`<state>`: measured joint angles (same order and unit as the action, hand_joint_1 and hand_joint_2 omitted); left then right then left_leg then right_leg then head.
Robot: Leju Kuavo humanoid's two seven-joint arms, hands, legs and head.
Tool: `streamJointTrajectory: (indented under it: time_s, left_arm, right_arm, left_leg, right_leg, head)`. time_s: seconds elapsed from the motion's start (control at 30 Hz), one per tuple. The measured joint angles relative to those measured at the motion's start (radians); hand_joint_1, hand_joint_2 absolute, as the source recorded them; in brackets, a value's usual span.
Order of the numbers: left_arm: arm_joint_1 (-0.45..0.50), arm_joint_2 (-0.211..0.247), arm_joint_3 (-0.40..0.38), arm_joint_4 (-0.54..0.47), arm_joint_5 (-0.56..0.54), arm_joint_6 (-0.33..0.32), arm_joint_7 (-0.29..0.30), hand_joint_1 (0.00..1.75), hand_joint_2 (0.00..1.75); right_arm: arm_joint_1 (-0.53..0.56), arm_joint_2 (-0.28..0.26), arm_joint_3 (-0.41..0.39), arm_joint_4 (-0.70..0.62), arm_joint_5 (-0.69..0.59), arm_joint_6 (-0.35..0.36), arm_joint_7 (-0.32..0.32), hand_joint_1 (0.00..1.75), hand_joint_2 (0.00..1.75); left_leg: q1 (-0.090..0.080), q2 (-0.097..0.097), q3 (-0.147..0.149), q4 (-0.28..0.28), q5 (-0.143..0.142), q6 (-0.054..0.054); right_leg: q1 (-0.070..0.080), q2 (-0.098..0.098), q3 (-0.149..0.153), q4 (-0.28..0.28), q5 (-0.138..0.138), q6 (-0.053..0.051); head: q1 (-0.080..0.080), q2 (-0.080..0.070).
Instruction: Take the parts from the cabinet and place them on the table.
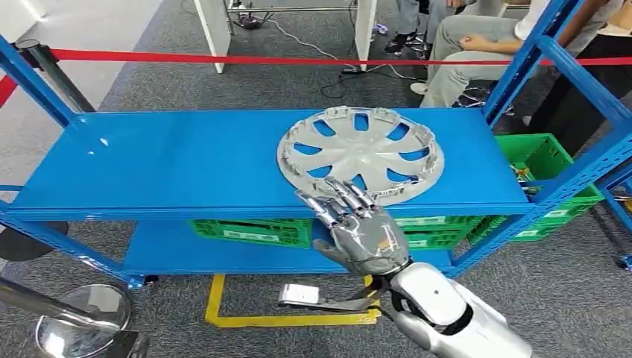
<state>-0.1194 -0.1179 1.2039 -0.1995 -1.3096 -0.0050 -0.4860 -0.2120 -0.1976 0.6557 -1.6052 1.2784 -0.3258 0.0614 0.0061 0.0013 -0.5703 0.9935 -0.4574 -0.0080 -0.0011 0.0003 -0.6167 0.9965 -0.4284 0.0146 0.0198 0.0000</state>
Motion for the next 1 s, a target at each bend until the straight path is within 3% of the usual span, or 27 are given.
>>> streamJointTrajectory:
  time_s: [0.4,0.63,0.77,0.8,1.0]
  left_arm:
    - [0.001,0.009,0.000,0.000,0.000,0.000,0.000,0.00,0.00]
    - [0.003,0.011,0.000,0.000,0.006,-0.011,0.033,0.00,0.00]
    - [0.023,0.040,-0.024,0.002,-0.060,-0.224,0.207,0.00,0.00]
    - [0.036,0.057,-0.035,0.005,-0.078,-0.277,0.216,0.00,0.00]
    - [0.150,0.248,-0.115,0.099,-0.146,-0.415,0.100,0.00,0.00]
  right_arm:
    - [-0.010,0.000,0.020,0.000,-0.002,0.000,0.000,0.00,1.75]
    - [-0.015,0.000,0.030,0.000,-0.018,-0.015,0.000,0.00,1.75]
    - [-0.033,0.035,0.035,0.035,0.013,-0.013,0.031,0.00,1.75]
    - [-0.036,0.044,0.035,0.048,0.014,-0.018,0.031,0.00,1.75]
    - [-0.060,0.059,0.052,0.133,-0.027,-0.064,0.034,0.00,1.75]
  left_leg:
    - [-0.001,0.000,0.000,0.000,0.000,0.000]
    - [0.000,0.000,0.000,0.000,0.000,0.000]
    - [0.000,0.001,-0.003,0.000,0.000,0.000]
    - [0.001,0.001,-0.003,0.000,0.000,0.000]
    - [0.003,0.001,-0.002,0.000,0.000,-0.001]
  right_leg:
    - [-0.001,0.000,0.000,0.000,0.000,0.000]
    - [0.000,0.000,0.000,0.000,0.000,0.000]
    - [0.000,0.002,-0.001,0.000,0.001,-0.001]
    - [0.001,0.002,-0.001,0.000,0.001,-0.001]
    - [0.003,0.002,-0.003,0.001,0.000,-0.002]
  head:
    - [0.000,0.000]
    - [0.000,0.000]
    - [0.000,0.000]
    - [0.001,0.000]
    - [0.001,0.000]
